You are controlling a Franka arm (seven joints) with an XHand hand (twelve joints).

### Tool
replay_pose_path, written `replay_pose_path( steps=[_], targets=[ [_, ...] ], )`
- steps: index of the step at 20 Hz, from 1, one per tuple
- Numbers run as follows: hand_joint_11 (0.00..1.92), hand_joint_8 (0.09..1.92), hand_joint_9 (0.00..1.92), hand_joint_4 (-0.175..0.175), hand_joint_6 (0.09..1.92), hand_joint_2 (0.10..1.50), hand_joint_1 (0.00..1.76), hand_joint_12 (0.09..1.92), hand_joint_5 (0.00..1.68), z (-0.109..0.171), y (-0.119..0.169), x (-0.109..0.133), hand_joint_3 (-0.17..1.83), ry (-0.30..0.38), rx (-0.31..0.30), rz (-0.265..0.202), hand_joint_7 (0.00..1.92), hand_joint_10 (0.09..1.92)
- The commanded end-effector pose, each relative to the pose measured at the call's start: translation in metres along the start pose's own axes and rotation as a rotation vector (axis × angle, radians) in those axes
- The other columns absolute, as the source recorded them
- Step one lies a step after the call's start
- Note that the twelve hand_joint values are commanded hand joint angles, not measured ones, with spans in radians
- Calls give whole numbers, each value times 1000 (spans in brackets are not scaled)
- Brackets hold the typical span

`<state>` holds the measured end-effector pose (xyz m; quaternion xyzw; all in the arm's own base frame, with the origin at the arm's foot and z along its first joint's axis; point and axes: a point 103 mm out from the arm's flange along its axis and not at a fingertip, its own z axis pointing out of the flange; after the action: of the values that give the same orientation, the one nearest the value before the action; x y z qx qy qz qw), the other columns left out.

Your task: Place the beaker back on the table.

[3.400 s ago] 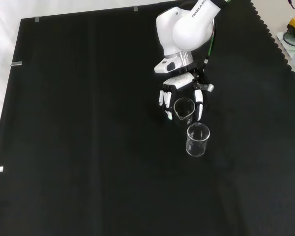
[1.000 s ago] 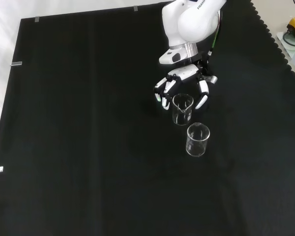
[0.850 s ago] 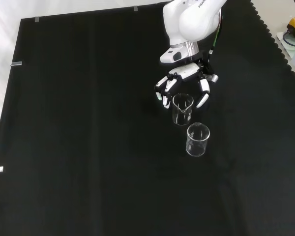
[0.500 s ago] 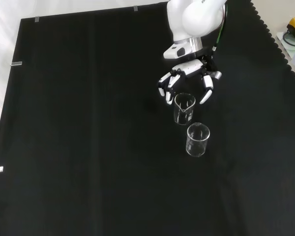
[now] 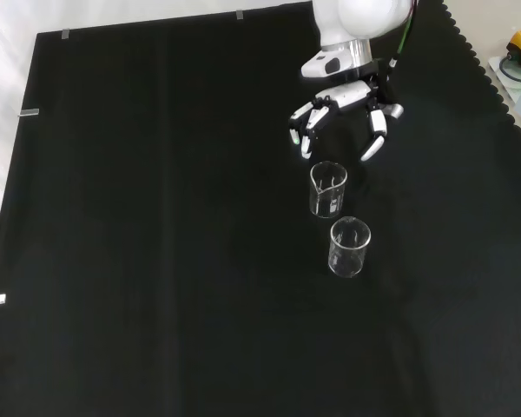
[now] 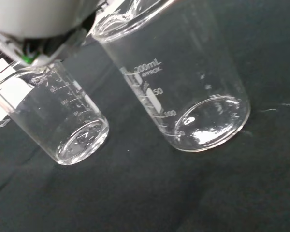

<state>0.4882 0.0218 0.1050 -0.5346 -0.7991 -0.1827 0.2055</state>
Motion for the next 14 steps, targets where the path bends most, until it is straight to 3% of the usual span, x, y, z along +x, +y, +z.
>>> replay_pose_path(
  steps=[1, 14],
  targets=[
    [113, 87, 825, -69, 490, 380, 783, 1329, 377, -14, -12, -2, 874, -27, -7, 29, 753, 87],
    [106, 87, 799, -52, 450, 392, 783, 1340, 388, -33, -23, 5, 873, -53, -35, 38, 714, 87]
  ],
)
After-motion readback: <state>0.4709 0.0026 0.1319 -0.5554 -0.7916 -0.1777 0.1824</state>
